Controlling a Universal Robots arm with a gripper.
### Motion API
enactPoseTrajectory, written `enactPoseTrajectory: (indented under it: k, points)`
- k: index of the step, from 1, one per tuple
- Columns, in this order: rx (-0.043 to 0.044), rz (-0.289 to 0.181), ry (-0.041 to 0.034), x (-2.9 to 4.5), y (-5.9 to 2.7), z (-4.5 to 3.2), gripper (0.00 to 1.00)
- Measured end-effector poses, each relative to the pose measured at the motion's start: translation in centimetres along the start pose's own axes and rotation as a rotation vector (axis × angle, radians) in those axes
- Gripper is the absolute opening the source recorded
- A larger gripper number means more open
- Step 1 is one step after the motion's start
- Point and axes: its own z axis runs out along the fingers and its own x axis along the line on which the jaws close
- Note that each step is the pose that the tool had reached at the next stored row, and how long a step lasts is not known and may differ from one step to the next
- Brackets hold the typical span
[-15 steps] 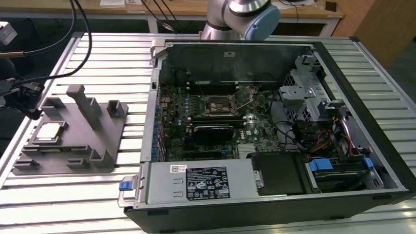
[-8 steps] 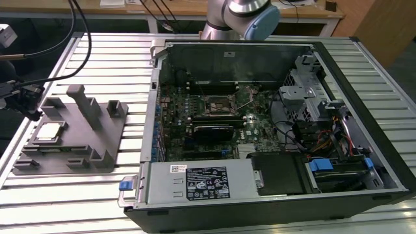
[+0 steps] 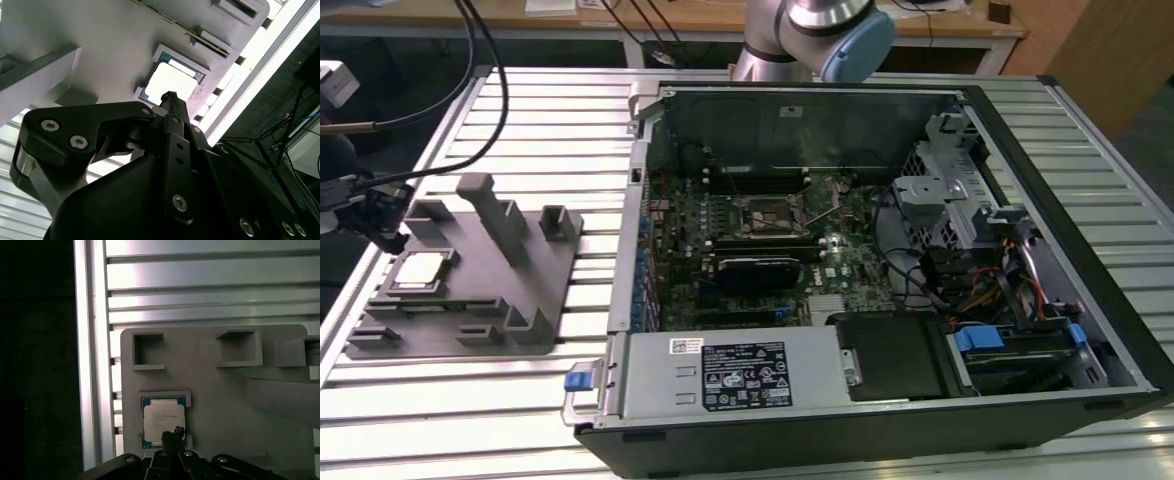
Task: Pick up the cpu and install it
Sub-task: 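Pick up the cpu and move it towards the insertion slot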
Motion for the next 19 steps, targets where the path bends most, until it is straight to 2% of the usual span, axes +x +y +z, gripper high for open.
enactPoseTrajectory:
  k: [9, 19]
  points:
    - [-0.0001, -0.003, 0.0001, 0.06, -0.07, 1.5, 0.11]
    - [-0.0002, -0.013, 0.0007, 0.14, -0.13, 2.66, 0.11]
